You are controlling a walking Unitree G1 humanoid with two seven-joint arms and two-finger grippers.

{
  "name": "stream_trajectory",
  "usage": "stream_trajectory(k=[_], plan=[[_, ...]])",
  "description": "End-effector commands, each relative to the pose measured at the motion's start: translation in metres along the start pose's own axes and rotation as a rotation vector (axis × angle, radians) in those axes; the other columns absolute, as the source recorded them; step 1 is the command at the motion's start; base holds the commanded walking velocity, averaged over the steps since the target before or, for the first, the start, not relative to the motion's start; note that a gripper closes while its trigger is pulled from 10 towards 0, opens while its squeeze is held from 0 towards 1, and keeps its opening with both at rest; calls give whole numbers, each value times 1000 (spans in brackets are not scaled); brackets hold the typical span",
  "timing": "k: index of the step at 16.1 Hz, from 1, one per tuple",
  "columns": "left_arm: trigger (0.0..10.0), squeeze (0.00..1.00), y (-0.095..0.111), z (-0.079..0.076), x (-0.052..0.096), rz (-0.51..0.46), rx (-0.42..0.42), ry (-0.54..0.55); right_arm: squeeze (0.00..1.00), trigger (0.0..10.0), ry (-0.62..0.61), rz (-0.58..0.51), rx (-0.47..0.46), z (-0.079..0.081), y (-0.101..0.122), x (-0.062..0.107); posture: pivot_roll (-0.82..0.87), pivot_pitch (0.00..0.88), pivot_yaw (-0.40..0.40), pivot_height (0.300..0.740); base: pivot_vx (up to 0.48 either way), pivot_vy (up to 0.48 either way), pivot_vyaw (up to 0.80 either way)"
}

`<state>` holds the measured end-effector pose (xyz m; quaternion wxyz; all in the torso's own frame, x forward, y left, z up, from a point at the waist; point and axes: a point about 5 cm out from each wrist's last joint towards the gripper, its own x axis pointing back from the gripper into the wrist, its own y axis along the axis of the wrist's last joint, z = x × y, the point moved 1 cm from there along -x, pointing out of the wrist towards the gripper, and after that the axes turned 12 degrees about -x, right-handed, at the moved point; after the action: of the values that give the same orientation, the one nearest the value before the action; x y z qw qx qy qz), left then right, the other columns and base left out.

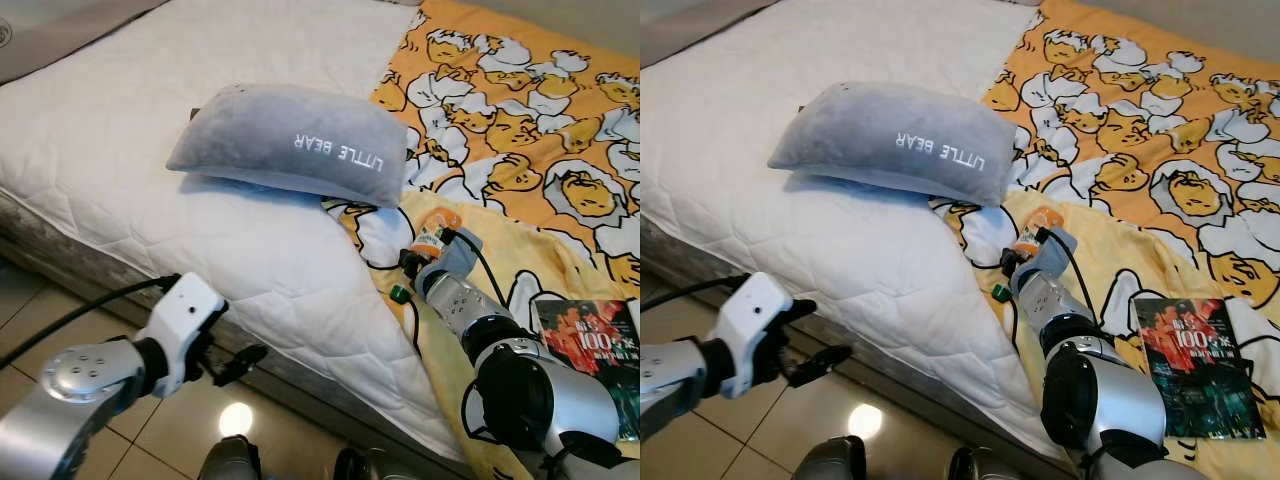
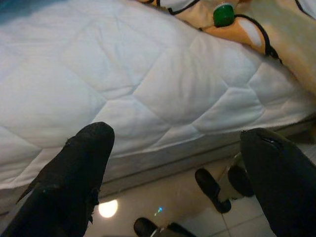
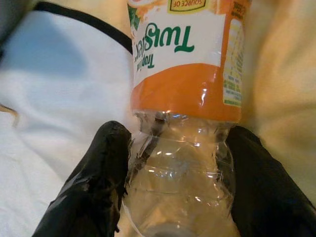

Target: Clean up the room

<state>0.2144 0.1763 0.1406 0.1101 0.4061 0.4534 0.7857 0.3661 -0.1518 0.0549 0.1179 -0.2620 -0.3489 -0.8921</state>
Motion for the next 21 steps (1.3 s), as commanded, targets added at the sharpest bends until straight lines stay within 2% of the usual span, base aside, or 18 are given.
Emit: stream_trajectory(k=[1,3,5,8,10,11,12,13,14,15,16,17,19,20,21], plan=[[10000,0,1,1,-3,-8,-7,15,0,0,10,0,-6,-5,1,1,152,4,-82,740,0,0,0],[10000,0,0,5,-9,-15,6,27,0,0,62,-37,-7,2,13,2,108,0,-53,740,0,0,0],[10000,0,-2,9,-15,-18,6,29,0,0,109,-105,3,8,37,7,79,0,-45,740,0,0,0],[10000,0,-5,12,-19,-21,5,37,0,0,193,-138,105,15,46,21,61,0,-44,740,0,0,0],[10000,0,-7,15,-21,-21,8,60,0,0,204,-171,163,13,46,30,50,0,-42,740,0,0,0],[10000,0,-6,18,-26,-34,19,96,0,0,225,-238,190,13,49,43,32,0,-34,740,0,0,0],[10000,0,-6,21,-31,-46,17,145,0,0,264,-296,80,12,51,58,24,0,-29,740,0,0,0],[10000,0,-2,25,-35,-71,30,194,0,10000,264,-326,62,6,51,69,20,0,-24,740,0,0,0],[10000,0,2,28,-39,-92,45,249,0,10000,267,-344,155,0,45,79,4,0,2,740,0,0,0],[10000,0,4,32,-44,-102,58,310,0,10000,264,-346,197,-7,36,87,-10,0,18,740,0,0,800],[10000,0,3,32,-44,-101,58,314,0,10000,266,-346,200,-7,35,88,-10,0,18,740,0,0,800],[10000,0,1,33,-49,-83,44,328,0,10000,294,-343,141,-6,29,93,-13,0,22,740,0,0,800],[10000,0,-6,35,-55,-47,33,352,0,10000,338,-313,208,2,17,100,-18,0,37,740,0,0,800],[10000,0,-6,35,-55,-46,30,356,0,10000,342,-301,221,3,14,100,-18,0,37,740,0,0,800],[10000,0,-6,37,-55,-57,46,384,0,10000,369,-285,276,9,7,103,-11,0,35,740,0,0,800]])
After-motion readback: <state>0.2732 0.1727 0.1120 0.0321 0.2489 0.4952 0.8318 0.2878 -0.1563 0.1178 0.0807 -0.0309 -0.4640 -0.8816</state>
